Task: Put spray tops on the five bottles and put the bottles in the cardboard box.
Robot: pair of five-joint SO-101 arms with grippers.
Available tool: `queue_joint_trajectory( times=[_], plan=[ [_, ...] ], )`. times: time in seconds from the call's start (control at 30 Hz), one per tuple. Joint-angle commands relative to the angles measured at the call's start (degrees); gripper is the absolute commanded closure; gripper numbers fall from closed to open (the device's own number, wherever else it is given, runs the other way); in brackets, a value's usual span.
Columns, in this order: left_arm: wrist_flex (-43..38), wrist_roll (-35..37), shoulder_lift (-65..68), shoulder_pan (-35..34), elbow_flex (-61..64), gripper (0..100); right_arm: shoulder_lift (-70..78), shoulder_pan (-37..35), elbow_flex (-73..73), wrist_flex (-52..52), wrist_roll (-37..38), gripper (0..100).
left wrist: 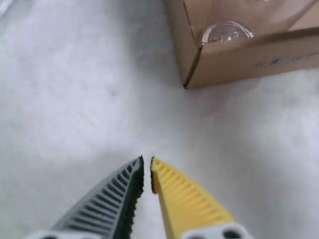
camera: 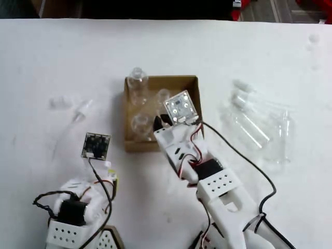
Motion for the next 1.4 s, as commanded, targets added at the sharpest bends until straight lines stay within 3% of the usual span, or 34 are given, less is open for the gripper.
queue_joint_trajectory(
  times=[0.0, 1.37],
  plan=[
    [0.4, 0.8, -0.5, 0.7, 0.0, 97, 0.1, -0.2, -2.7, 0.0, 0.9, 98.4],
    [0.4, 0.8, -0.5, 0.7, 0.0, 97, 0.2, -3.6, -2.5, 0.2, 0.7, 98.4]
  ],
)
